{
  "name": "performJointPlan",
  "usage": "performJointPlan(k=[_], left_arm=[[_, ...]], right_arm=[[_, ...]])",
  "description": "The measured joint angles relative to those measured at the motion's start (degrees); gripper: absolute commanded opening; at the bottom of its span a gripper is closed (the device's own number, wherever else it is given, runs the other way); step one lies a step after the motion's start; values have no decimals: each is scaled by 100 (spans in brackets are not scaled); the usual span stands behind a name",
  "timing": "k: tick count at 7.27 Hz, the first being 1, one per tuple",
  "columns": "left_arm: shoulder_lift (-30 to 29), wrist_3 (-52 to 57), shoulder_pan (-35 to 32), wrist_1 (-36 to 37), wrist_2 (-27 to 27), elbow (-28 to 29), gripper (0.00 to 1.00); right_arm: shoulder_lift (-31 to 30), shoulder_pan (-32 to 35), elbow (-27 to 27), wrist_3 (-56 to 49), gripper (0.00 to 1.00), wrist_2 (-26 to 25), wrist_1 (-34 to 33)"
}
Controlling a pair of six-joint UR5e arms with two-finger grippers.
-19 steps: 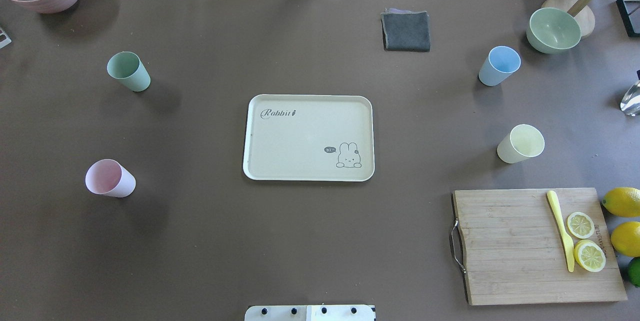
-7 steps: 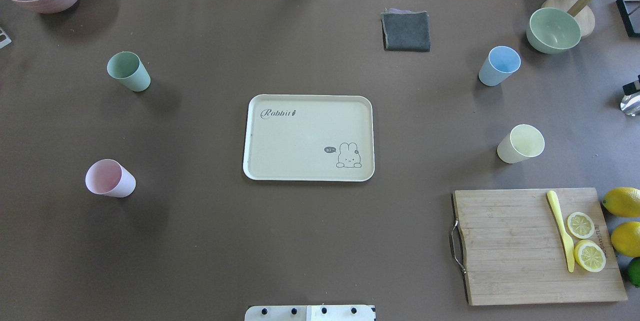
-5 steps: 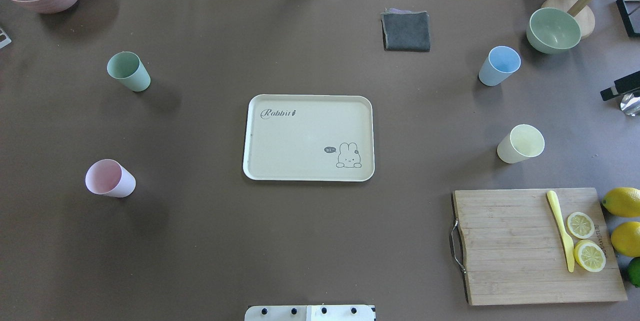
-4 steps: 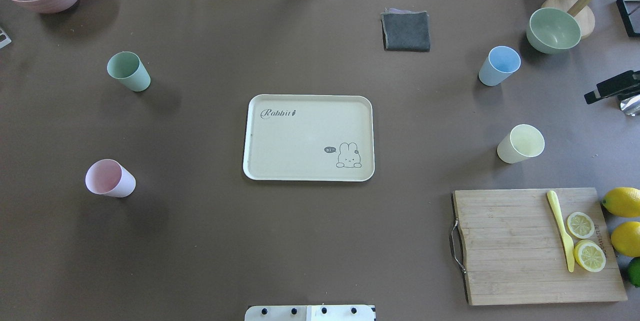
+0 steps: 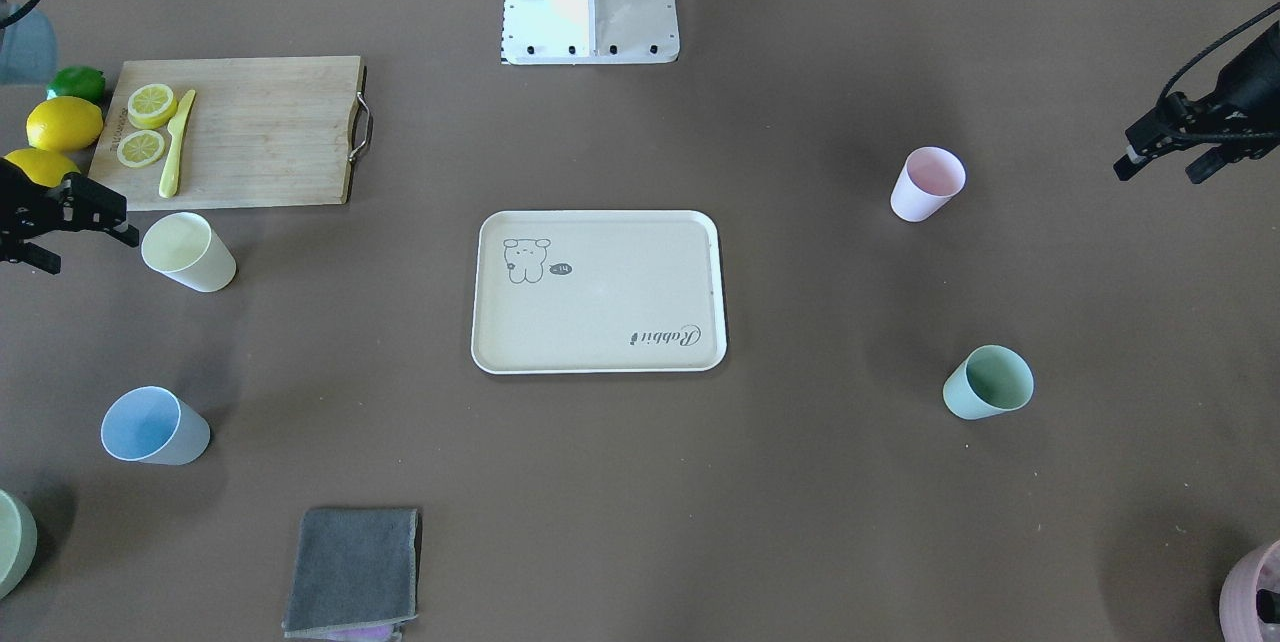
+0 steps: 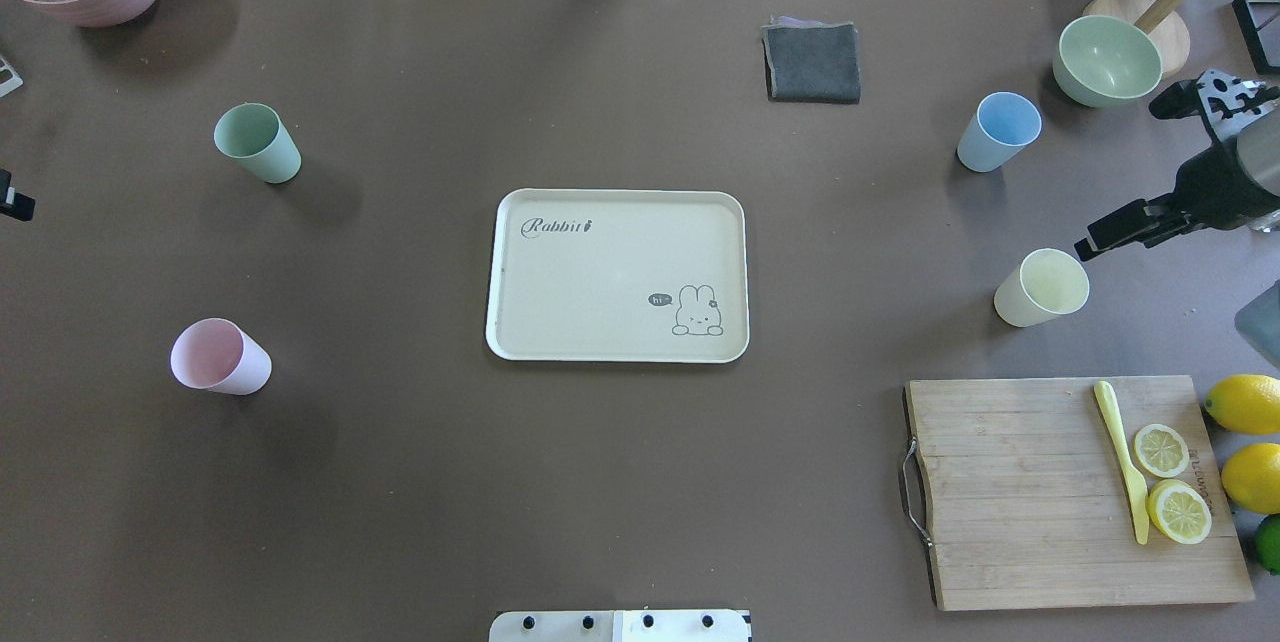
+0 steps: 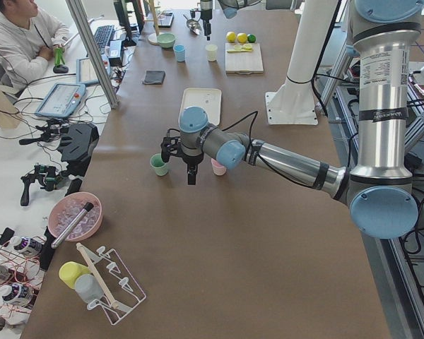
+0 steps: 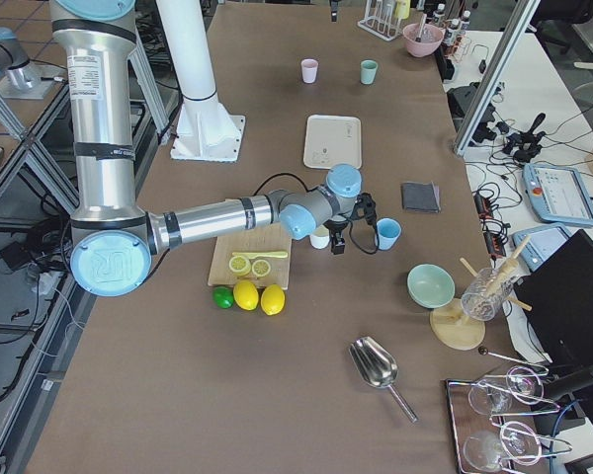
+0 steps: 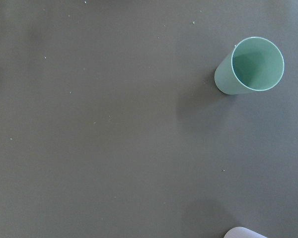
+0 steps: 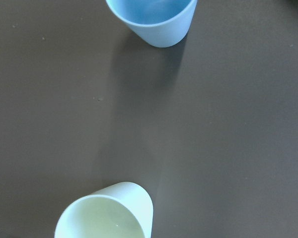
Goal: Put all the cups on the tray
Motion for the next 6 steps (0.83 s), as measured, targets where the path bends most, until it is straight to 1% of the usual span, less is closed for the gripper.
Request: performJointPlan(k=[1,2,3,4,6], left_arm=[[0,-162,111,-69,86,-7,98],[0,-236,174,-93,118,-10,98],[0,-272,228,-103,132,-11,98],[-3,-394,327,-151,137,-9,97],[66,-984,734,-570,216,1,95]], right_arm=[[8,-205,-21,36,40,-119,-2],[16,-351,-47,56,3,-220,-5],[69,-439,-126,66,0,-269,-9],[173,-492,-272,64,0,-283,-11],[338,-534,-348,121,0,-156,-27]])
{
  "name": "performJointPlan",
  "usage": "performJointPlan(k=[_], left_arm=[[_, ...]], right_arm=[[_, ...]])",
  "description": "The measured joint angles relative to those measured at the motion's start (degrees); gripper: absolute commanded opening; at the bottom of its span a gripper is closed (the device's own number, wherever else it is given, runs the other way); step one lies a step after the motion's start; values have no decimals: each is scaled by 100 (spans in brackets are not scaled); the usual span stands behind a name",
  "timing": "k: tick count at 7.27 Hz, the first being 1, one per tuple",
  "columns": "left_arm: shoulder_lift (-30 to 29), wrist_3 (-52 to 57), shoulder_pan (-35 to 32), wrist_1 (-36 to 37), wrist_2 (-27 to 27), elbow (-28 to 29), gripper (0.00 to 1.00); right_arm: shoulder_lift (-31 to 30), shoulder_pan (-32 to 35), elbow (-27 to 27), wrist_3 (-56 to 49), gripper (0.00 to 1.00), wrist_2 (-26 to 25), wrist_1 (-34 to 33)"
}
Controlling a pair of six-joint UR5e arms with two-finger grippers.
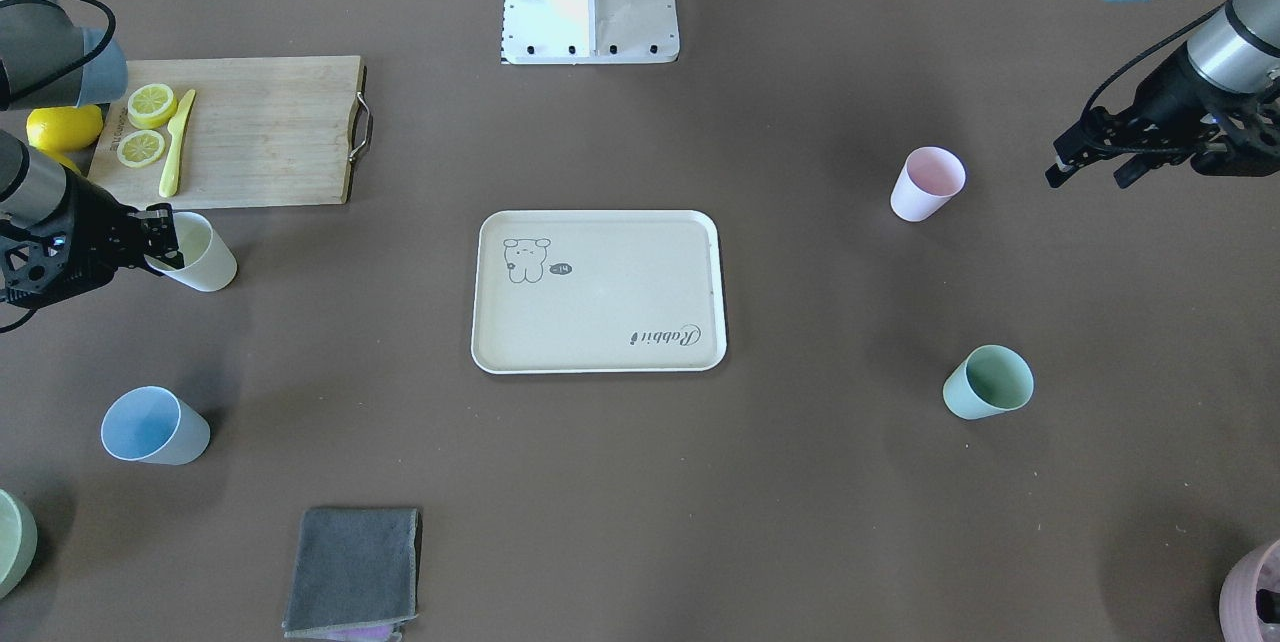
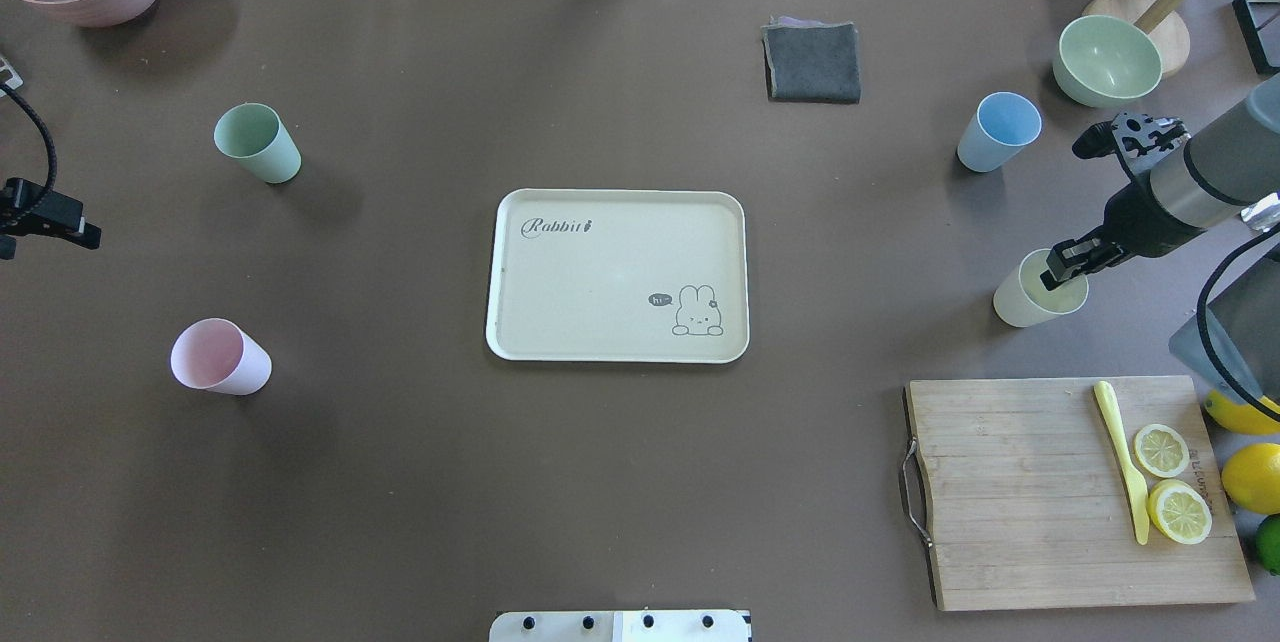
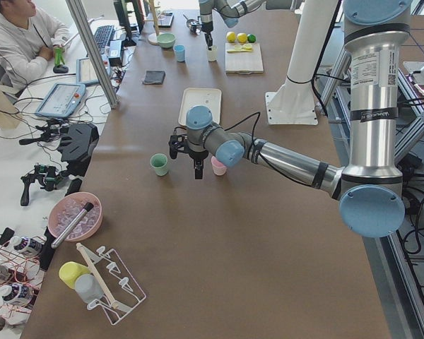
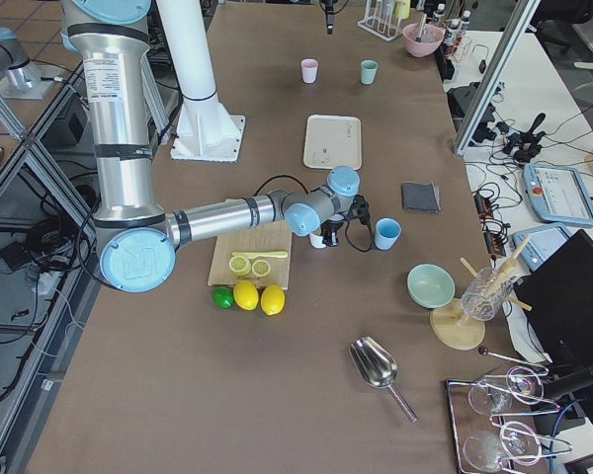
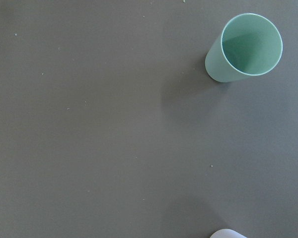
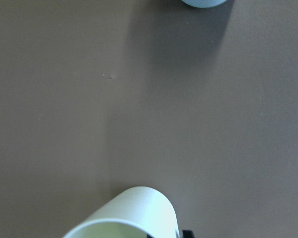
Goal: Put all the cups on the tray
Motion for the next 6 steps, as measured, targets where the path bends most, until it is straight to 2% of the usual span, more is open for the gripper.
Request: performJointPlan(k=[3,5,6], left_arm=[[335,-490,917,-634,543,-25,90],[357,-572,1303,-724,695,-27,86],[341,-639,1465,-736,781,-14,69]], right_arm=[[786,-62,151,1186,0,222,-65],[1298,-429,200,2068,0,54,-72],[1526,-687,185,2410,0,-116,-72]])
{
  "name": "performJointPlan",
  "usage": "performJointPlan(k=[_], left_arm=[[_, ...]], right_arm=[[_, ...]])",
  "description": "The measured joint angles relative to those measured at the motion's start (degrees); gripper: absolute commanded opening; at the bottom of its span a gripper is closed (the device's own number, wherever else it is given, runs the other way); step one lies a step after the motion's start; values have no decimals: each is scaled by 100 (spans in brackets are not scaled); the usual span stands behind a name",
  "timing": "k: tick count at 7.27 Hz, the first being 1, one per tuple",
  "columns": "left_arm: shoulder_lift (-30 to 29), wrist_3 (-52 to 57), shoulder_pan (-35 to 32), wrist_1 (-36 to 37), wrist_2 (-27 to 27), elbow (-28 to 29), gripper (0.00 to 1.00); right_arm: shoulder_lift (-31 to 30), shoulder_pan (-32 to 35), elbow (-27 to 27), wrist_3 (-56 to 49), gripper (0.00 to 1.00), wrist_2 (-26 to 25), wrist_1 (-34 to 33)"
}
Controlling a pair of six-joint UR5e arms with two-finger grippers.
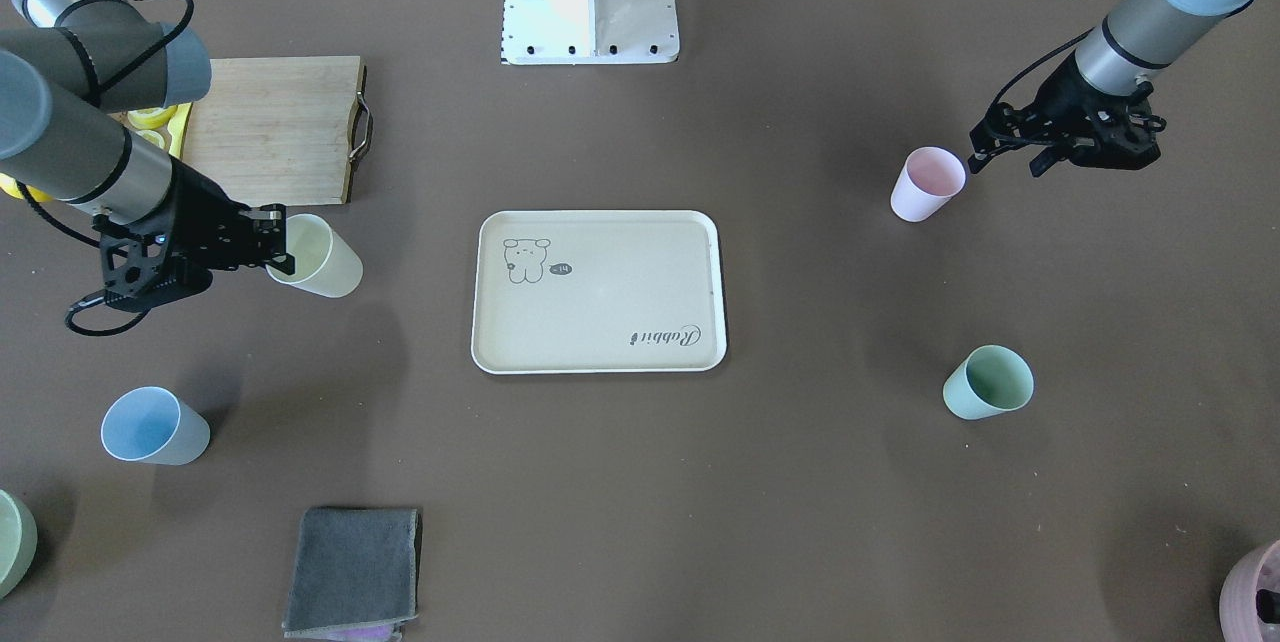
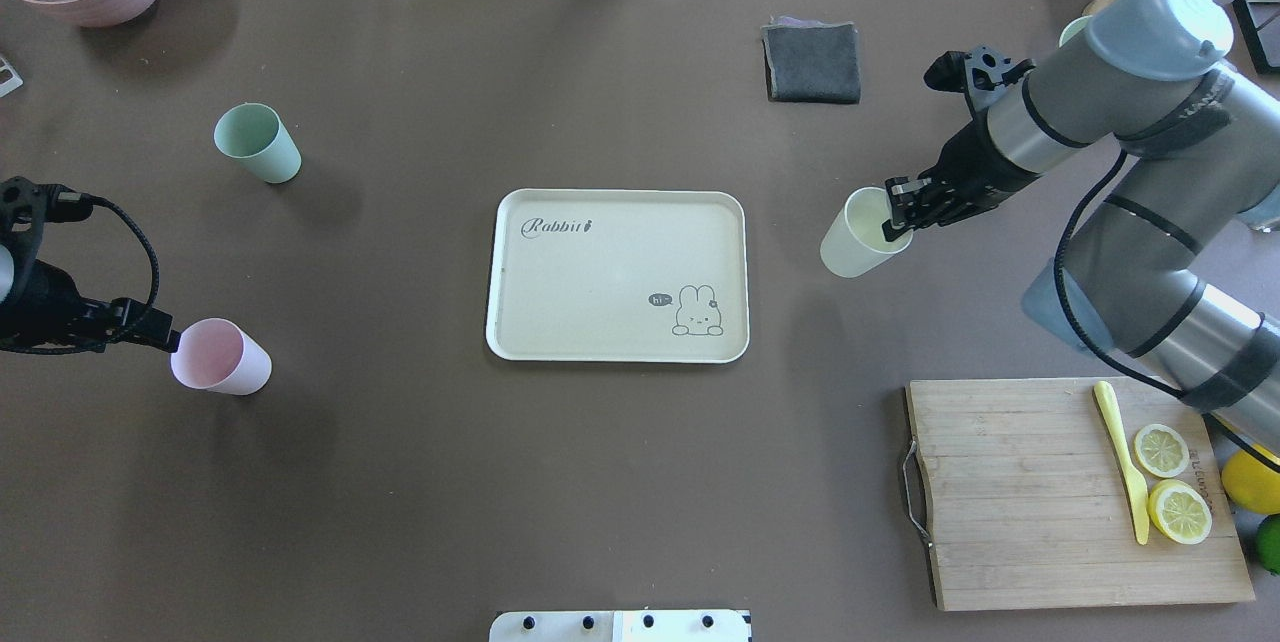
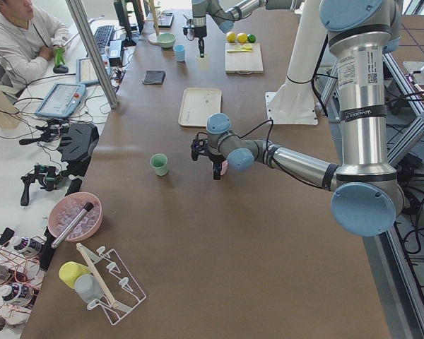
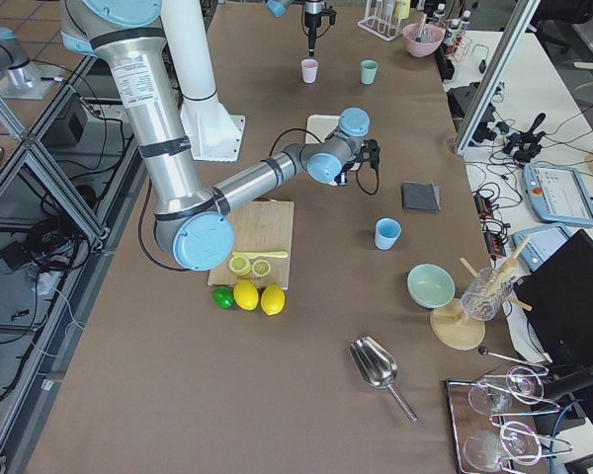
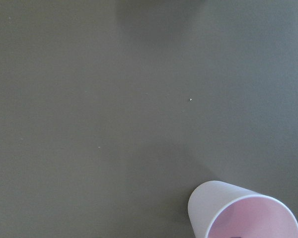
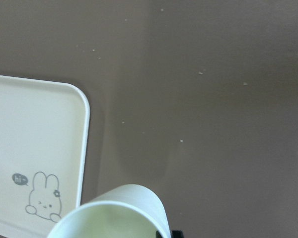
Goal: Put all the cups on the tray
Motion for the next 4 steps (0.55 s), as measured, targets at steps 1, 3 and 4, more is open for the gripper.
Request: performJointPlan(k=[1,3,4], left_arm=[[-28,-127,173,-9,108,18,30],[-77,-415,454,-162,364,114,0],[-109,-492,506,-275,406,197,0]], right_arm=[[205,-238,-21,295,0,-162,-2],[653,-698,-54,732,0,-566,-318],[839,-890,-73,807,0,-778,-551]])
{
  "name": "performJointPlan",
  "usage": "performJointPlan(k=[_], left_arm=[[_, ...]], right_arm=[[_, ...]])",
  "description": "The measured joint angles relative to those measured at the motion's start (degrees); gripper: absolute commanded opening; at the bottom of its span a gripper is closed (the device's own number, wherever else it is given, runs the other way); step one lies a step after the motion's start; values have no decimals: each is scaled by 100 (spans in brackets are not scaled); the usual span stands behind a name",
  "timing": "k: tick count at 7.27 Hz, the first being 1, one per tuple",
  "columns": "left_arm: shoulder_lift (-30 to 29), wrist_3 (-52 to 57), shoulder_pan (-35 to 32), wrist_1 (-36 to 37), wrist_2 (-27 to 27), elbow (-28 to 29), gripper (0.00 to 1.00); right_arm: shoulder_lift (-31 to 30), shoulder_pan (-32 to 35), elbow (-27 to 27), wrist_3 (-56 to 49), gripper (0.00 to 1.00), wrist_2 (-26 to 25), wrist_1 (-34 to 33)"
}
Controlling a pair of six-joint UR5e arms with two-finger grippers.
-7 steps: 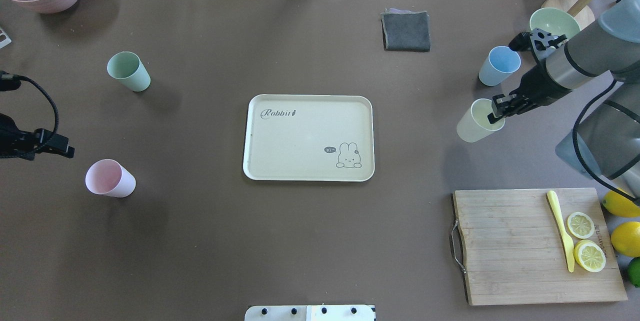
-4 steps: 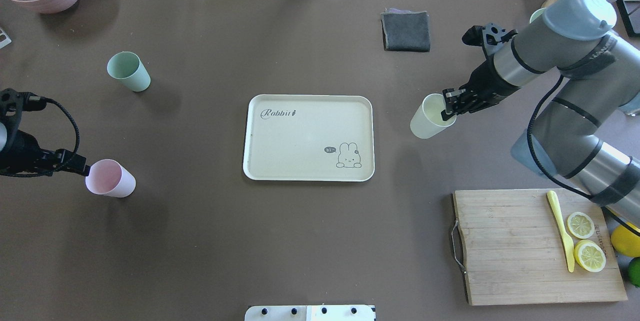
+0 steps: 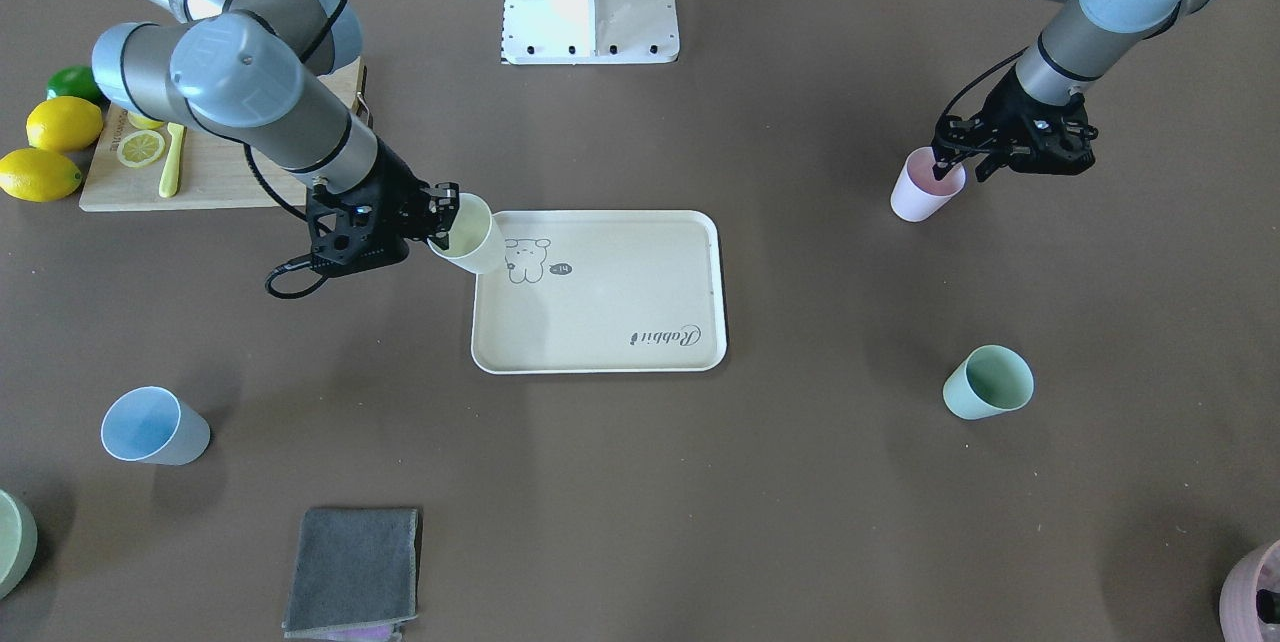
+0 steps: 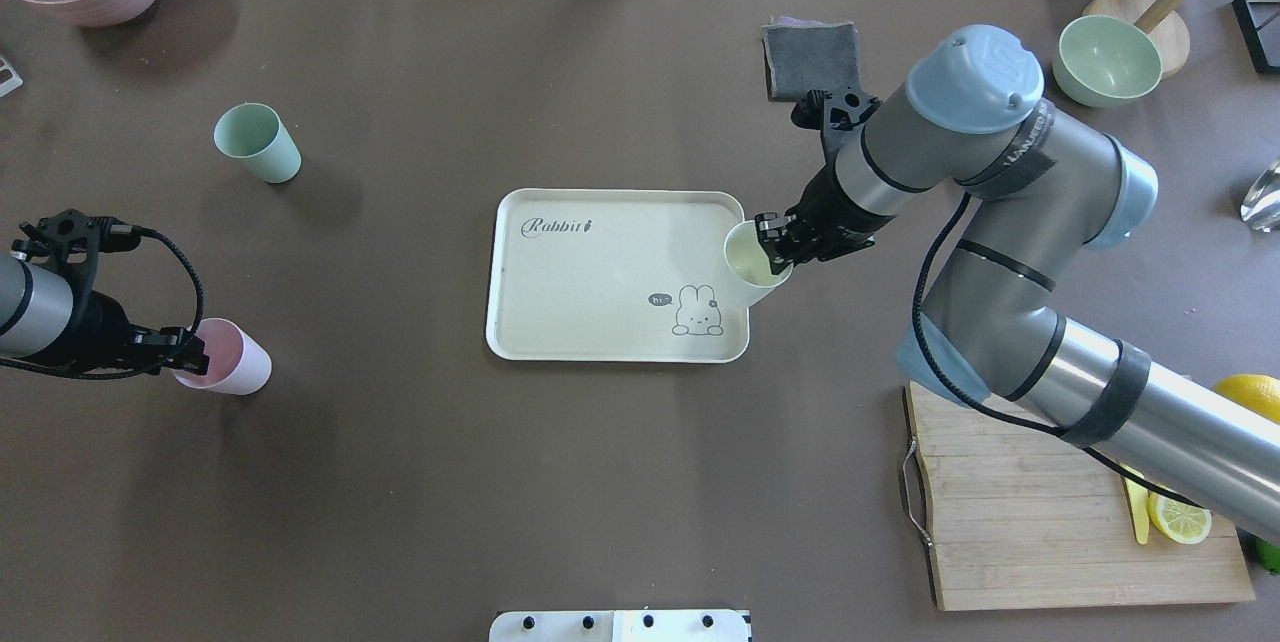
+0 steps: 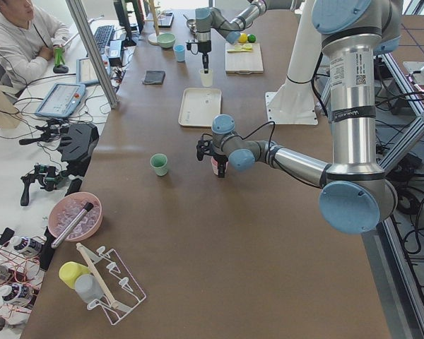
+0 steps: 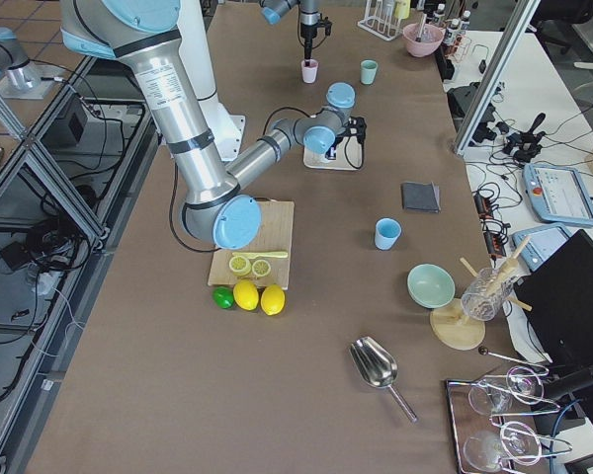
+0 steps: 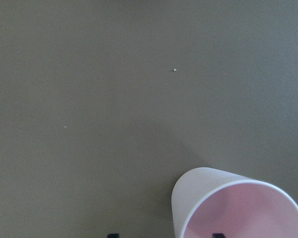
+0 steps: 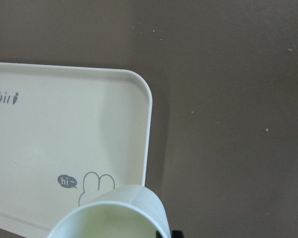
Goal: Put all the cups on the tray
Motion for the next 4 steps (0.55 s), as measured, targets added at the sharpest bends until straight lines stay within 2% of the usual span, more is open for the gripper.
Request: performJointPlan(k=[1,2,4], left_arm=[[-46,-35,20,-51,-3,32,0],[-118,-51,23,-52,-34,24,0],[-408,-64,-61,168,-286,-30,0]], right_arm=[[86,-143,-10,29,0,-142,-115],[120,-229,-23,35,97,-225,-164],[163,-291,-89,96,100,-361,-188]])
